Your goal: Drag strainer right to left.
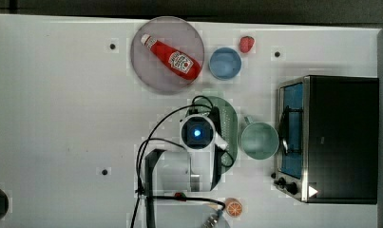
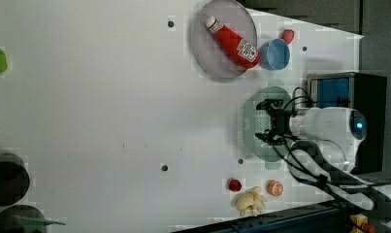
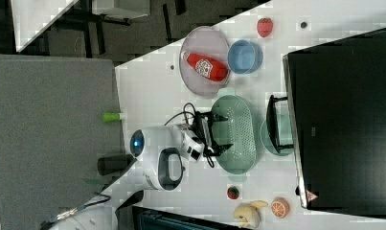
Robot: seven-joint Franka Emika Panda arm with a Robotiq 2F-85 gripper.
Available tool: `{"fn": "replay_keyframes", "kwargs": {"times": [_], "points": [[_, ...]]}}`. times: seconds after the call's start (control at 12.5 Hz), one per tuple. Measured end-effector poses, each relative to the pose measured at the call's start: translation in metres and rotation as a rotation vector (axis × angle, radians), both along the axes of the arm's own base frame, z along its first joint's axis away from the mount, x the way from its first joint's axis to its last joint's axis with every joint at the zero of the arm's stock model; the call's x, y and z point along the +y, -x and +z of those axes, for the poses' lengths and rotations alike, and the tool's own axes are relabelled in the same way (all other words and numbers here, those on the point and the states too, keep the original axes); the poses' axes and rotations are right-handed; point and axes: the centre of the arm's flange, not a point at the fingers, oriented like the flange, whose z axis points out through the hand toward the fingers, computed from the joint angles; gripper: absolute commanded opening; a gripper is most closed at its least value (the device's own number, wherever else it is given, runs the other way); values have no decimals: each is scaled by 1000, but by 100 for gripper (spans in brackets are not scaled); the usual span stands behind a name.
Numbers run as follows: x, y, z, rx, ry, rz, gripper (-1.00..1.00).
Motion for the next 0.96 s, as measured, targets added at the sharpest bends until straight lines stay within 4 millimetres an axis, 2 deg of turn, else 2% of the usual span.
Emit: {"fn": "replay_keyframes", "kwargs": {"times": [0.08, 0.24, 0.4, 0.56, 0.96], "points": [[8, 12, -13, 28, 0, -21, 100], [21, 25, -24, 69, -1, -41, 100], [35, 18, -22, 59, 4, -36, 100], [57, 16, -15, 34, 4, -1, 100], [97, 23, -20, 53, 14, 6, 100]]}}
